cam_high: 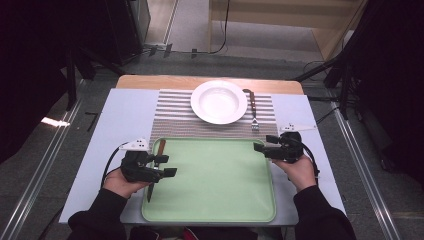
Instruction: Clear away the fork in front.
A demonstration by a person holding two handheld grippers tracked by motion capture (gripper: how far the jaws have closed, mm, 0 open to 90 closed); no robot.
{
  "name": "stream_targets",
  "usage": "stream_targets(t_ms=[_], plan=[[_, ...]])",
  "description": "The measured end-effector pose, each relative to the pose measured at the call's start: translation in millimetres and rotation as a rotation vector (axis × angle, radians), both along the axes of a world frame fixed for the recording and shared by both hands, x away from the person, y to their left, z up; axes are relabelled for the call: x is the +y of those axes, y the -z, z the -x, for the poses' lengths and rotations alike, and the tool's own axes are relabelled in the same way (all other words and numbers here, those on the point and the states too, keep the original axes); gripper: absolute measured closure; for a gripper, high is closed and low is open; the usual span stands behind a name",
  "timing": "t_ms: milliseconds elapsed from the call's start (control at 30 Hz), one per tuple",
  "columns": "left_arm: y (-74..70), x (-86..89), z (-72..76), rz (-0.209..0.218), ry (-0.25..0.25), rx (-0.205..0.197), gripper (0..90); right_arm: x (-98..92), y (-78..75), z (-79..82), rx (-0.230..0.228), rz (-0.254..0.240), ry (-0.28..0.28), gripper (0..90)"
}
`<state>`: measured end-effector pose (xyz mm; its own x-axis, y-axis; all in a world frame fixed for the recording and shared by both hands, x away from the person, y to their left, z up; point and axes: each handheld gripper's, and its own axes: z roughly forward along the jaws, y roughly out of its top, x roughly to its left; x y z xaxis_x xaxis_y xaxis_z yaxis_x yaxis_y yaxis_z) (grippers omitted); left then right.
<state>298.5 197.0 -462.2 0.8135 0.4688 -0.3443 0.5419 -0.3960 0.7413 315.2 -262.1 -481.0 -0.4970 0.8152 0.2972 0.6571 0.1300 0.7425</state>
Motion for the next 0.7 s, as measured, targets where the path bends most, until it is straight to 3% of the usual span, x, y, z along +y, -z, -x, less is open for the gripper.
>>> stream_targets(t_ms=[333,467,700], plan=[[0.3,1.7,-1.1,0.000,-0.002,-0.005,31.4,3.1,-0.6,-18.6,-0.002,0.030,0.043,27.1],[0.4,1.7,-1.4,0.000,-0.001,-0.006,31.4,3.3,0.0,-26.1,0.006,0.015,0.051,27.9],[0.4,0.7,-1.9,-0.004,0.002,-0.008,31.5,2.7,0.8,-41.0,-0.001,0.051,0.079,28.1]])
